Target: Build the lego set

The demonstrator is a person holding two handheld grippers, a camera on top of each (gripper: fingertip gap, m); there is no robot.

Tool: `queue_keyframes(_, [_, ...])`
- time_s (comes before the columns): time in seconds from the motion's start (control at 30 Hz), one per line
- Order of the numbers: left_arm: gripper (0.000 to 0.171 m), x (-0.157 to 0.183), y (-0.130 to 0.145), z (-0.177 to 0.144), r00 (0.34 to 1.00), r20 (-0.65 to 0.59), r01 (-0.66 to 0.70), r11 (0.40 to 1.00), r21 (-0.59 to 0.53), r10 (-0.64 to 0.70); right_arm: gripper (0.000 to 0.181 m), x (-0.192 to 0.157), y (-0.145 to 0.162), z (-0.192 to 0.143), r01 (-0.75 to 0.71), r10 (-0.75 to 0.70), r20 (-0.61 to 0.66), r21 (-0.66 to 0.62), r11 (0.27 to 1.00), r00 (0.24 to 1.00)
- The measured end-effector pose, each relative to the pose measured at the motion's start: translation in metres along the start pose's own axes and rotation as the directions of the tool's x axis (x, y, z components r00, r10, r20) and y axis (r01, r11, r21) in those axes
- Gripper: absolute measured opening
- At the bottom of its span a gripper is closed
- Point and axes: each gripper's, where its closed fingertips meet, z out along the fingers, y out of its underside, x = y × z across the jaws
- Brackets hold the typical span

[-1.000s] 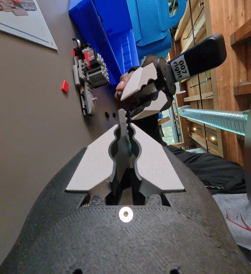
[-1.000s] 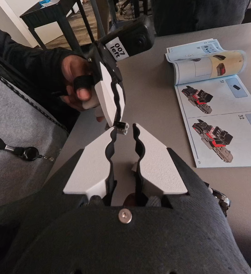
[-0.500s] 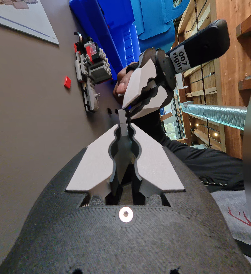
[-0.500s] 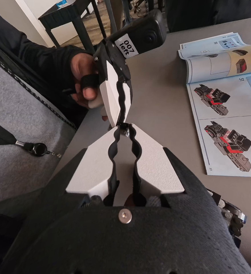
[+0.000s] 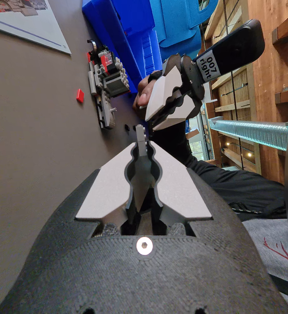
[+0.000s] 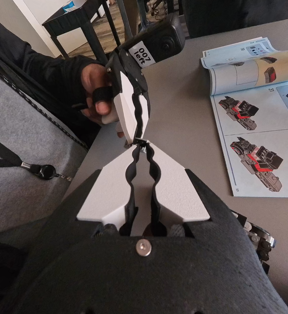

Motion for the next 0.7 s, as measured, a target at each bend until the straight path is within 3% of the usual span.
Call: queue_keyframes(0.7, [0.01,0.0015,-0.0044,0.0,0.995,-0.069,0.073,0.996,0.048,-0.069,0.01,0.0006,0.0033,0.0019,-0.022,0.022,0.004,-0.068,0.997,1.0])
